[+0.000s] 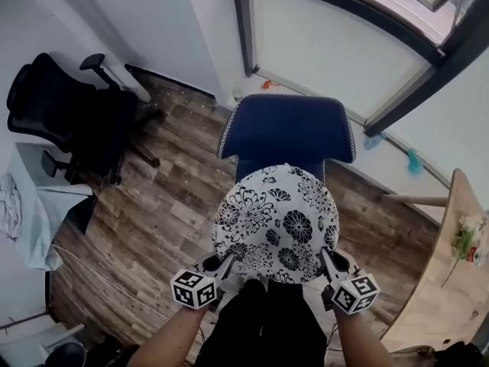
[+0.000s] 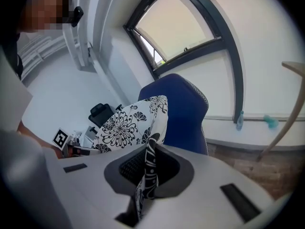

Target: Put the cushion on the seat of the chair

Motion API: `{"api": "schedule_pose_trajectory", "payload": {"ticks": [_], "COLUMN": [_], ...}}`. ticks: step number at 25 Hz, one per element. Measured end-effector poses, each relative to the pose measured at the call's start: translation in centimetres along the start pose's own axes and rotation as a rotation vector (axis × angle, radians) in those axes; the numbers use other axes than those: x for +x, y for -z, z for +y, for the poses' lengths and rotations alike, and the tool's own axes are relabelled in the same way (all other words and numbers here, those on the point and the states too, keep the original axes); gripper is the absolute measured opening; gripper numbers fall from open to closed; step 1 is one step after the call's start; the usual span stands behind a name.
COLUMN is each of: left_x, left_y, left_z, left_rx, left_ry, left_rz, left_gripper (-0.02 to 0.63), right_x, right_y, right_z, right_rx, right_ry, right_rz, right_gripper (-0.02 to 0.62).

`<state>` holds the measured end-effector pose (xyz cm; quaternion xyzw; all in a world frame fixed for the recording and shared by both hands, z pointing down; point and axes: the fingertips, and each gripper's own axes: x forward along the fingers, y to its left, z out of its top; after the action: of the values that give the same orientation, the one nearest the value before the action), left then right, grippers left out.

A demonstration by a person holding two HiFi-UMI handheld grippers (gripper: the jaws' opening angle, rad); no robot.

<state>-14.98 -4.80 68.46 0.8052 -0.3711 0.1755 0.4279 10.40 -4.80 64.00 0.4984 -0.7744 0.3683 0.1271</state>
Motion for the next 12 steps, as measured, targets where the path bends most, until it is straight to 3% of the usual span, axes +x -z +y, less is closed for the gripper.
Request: {"api": "schedule_pose_trajectory", "payload": {"ticks": [6,12], "left_x": [3.5,6.2], "left_y": [1.8,2.2], "left_z": [0.8,2.8], "left_rx": [-0.046,-0.019], "left_ry": [0.003,0.001], "left_rz": [0.077,0.079], "left_gripper": [0.034,0.034], "right_x": [2.0,4.5], "right_y": [2.0,3.3], "right_z": [-2.3,-4.9], "right_rx": [0.022,0.028], "right_ry": [-0.018,-0.017], "right_rz": [0.035,0.035], "right_gripper": [0.035,0.035]}}
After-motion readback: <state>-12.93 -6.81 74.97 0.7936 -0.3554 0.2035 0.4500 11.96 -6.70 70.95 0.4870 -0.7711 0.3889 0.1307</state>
